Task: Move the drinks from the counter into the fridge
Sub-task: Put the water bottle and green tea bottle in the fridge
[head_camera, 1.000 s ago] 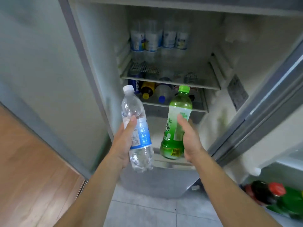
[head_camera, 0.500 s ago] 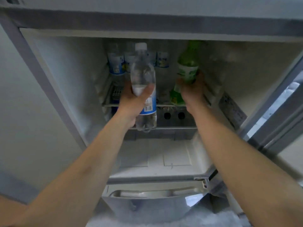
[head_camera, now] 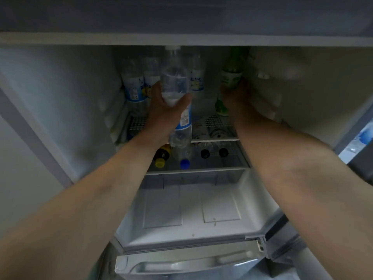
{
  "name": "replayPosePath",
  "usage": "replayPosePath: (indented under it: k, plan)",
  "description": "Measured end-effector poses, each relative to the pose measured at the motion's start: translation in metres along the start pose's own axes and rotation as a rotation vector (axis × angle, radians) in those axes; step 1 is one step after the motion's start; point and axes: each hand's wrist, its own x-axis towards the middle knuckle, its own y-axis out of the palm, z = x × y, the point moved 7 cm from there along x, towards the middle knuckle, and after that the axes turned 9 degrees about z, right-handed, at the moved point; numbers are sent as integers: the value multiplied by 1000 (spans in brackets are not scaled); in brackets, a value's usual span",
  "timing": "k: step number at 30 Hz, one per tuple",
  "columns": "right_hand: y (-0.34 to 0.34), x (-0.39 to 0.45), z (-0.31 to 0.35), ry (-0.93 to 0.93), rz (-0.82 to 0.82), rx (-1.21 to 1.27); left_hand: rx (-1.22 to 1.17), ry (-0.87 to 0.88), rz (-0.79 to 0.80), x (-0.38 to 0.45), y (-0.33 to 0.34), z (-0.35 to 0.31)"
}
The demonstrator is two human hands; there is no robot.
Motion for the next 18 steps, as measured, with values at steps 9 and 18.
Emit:
replayPosePath:
  k: [9,18]
  plan:
    - [6,16,-17,65,0,-258,66,40,-48,30,8,14]
    - [0,6,-17,111,13,-236,119,59,-16,35,8,20]
